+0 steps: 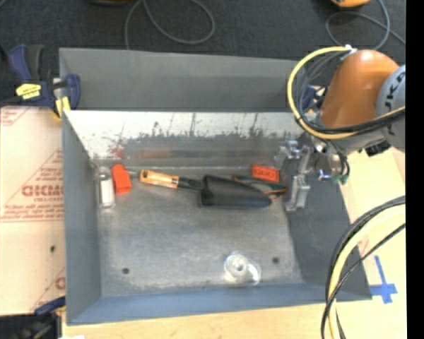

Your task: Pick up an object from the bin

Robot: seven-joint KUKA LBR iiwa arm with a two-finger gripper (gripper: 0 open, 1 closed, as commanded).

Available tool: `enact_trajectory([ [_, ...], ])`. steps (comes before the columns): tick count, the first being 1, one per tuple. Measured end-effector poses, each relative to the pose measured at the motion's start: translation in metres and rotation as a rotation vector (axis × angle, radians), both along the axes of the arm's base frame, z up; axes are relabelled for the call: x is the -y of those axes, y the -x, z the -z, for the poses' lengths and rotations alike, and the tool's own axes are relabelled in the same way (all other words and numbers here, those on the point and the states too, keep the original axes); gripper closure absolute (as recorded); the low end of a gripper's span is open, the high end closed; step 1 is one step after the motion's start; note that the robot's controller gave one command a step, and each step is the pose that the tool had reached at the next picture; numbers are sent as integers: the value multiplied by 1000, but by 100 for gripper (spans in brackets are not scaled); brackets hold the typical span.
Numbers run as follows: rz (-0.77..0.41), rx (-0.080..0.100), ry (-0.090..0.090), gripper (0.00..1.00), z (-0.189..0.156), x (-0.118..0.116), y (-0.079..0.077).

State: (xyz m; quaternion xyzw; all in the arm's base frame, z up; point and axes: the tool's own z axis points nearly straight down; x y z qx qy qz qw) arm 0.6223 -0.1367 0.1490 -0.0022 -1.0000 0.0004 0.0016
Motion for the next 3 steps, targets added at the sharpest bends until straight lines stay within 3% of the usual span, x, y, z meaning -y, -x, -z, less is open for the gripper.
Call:
enact_trajectory([
  [1,-2,7,1,0,-5,0,-1],
  [2,16,16,4,0,33,-31,-17],
  [3,53,12,2,100,77,-21,-20],
])
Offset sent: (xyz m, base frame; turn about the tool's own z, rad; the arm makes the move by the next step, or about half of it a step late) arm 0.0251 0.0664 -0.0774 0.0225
